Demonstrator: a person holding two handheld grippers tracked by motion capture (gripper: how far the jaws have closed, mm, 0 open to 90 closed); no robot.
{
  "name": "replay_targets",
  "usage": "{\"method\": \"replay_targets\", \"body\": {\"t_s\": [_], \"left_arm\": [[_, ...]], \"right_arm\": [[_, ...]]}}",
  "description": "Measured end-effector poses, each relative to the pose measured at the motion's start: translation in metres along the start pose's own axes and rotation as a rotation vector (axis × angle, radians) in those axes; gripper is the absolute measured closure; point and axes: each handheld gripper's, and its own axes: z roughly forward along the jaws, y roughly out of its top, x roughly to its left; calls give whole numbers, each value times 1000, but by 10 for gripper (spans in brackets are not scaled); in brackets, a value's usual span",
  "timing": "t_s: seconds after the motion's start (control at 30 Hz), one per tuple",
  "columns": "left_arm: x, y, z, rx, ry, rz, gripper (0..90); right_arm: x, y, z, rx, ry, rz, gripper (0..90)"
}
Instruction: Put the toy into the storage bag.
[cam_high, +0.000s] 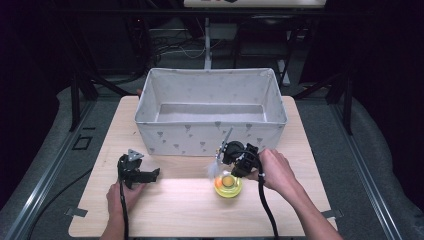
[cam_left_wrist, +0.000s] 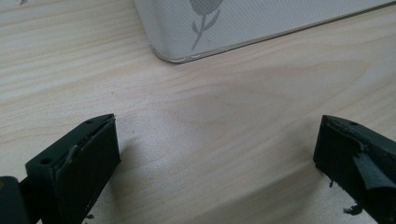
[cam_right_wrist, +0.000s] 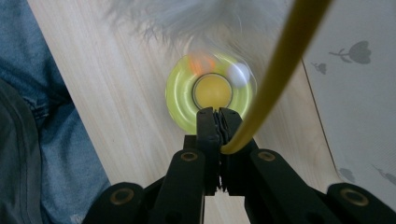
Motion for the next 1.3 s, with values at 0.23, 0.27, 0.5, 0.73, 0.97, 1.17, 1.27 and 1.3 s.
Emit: {"method": "replay_targets", "body": {"t_s": [0.23,0.27,0.5,0.73,0.97,1.17,1.27,1.3], "left_arm": [[0,0,0,1,1,0,2],[0,0,0,1,1,0,2],[0,0,0,1,1,0,2],[0,0,0,1,0,0,2],[0,0,0,1,1,2,2],[0,0,0,1,1,0,2],[0,0,0,1,0,1,2],[0,0,0,1,0,0,2]], "right_arm": [[-1,9,-1,-20,-4,2,884],[-2,9,-1,-11,-2,5,884],[-4,10,-13,-22,-13,12,884],[-6,12,-25,-35,-15,12,884],[-11,15,-31,-31,-23,22,884],[-15,15,-35,-31,-21,28,884],[-17,16,-39,-31,-22,31,884],[-18,16,-40,-31,-22,30,884]]}}
